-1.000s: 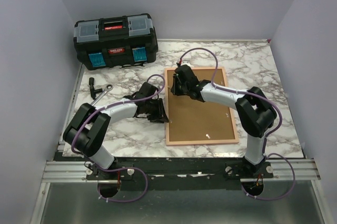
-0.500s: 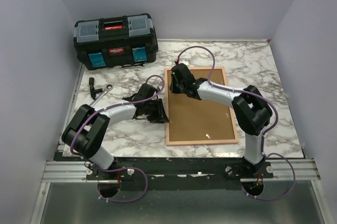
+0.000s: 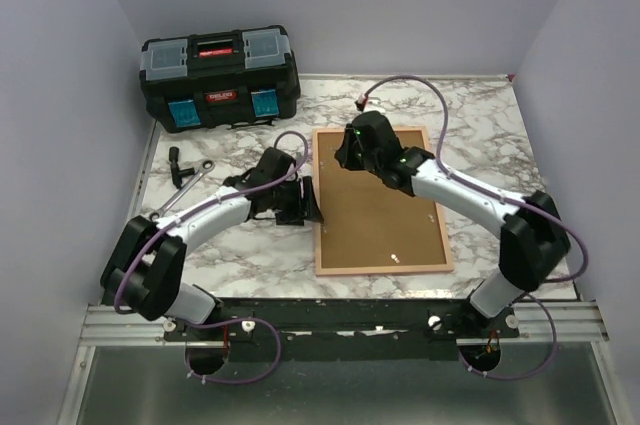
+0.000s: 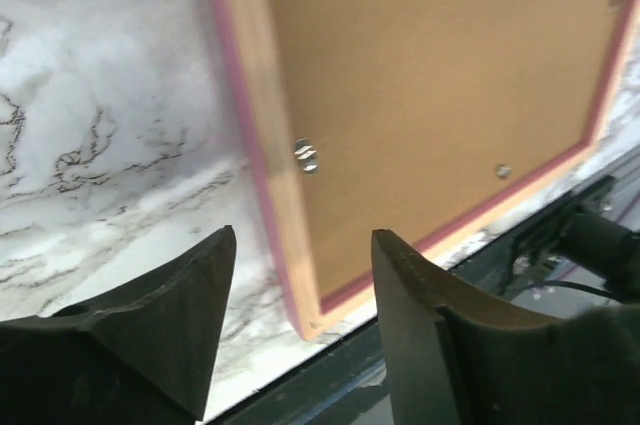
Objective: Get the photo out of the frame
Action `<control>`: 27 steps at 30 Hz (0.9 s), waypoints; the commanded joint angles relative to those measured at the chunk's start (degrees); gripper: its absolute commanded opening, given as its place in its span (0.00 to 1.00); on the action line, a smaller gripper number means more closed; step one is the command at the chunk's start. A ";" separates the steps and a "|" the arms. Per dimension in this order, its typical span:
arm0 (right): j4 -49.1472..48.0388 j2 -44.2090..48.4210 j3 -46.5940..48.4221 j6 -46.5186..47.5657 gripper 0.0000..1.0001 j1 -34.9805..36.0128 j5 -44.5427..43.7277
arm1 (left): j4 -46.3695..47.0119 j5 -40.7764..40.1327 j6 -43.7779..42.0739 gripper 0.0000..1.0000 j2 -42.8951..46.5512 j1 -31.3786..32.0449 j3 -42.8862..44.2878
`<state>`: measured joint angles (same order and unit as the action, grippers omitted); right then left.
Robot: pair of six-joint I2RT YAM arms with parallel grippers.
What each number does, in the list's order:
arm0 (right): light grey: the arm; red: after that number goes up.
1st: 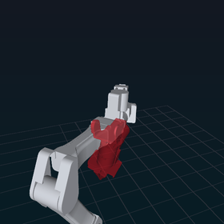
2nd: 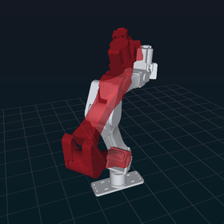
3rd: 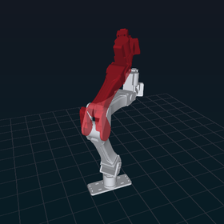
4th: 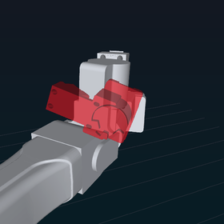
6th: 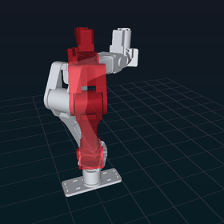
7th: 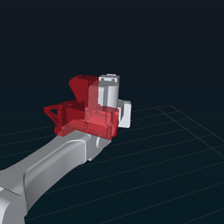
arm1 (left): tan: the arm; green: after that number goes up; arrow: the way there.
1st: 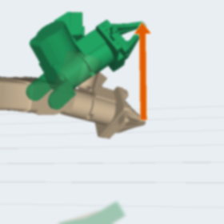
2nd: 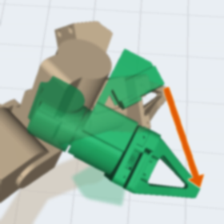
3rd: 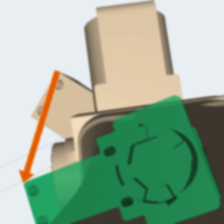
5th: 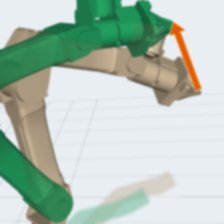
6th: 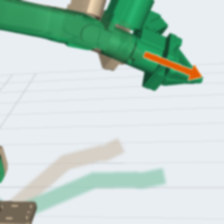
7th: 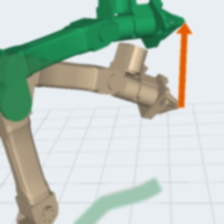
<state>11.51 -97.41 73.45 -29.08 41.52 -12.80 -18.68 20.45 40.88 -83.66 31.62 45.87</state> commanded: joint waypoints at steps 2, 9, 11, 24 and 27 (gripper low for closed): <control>2.87 12.55 -13.64 -2.84 0.01 -0.34 -0.55 | -8.30 -0.15 -4.45 0.63 8.38 -2.83 9.70; 6.43 32.49 -29.31 -5.89 0.01 -0.31 -1.59 | -16.63 -3.81 -10.74 0.69 16.58 -8.34 24.57; 9.52 36.88 -30.82 -6.45 0.01 -0.41 -2.48 | -17.85 -6.64 -12.93 0.69 18.18 -8.84 28.68; 1.25 29.30 -24.46 -10.64 0.01 0.48 20.18 | -6.88 -24.82 -18.91 0.73 35.97 -9.60 14.58; -5.20 20.00 -20.40 -12.12 0.01 3.55 23.70 | -5.02 -28.01 -19.94 0.73 39.88 -9.57 13.20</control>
<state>16.91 -68.97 47.22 -38.28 42.02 1.85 -28.45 0.51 23.35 -48.99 22.24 60.53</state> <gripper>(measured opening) 0.235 0.723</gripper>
